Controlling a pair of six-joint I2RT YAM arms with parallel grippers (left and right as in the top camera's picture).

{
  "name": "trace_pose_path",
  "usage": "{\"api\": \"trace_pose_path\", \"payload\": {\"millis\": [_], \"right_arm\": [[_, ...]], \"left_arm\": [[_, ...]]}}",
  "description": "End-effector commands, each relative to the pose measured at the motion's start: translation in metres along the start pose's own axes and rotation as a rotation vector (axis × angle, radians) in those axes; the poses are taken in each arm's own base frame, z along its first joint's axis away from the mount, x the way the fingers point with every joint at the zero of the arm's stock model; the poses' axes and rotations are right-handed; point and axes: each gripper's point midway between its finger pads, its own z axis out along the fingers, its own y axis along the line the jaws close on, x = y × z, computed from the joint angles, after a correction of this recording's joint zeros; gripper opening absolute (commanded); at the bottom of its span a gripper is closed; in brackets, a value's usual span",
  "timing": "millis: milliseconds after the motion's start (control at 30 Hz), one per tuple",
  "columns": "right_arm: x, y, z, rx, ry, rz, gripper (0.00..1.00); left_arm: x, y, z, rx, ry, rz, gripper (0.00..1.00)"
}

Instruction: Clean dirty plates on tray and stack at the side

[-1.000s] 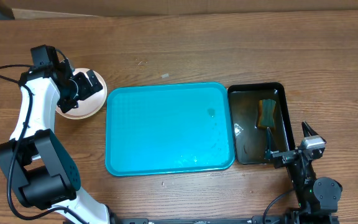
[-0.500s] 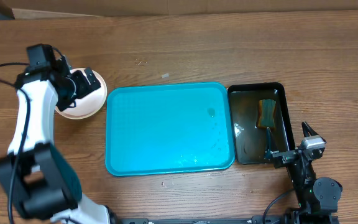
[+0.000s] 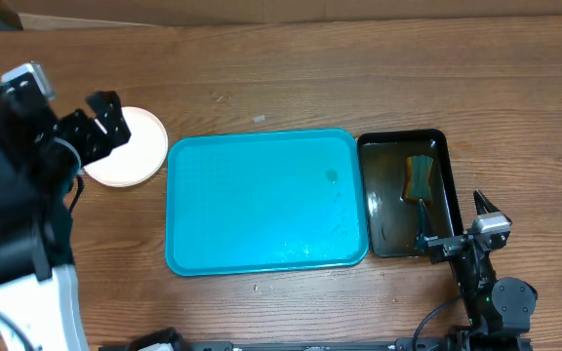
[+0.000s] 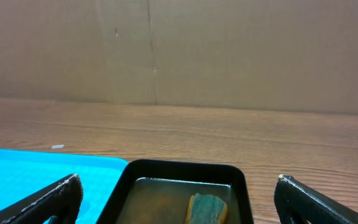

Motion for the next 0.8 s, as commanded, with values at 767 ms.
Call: {"api": "trace_pose_path", "payload": {"millis": [767], "right_arm": [[0.002, 0.003, 0.0, -0.014, -0.005, -0.008, 1.0]], "left_arm": [[0.14, -0.012, -0.026, 0.266, -0.481, 0.17, 1.0]]}}
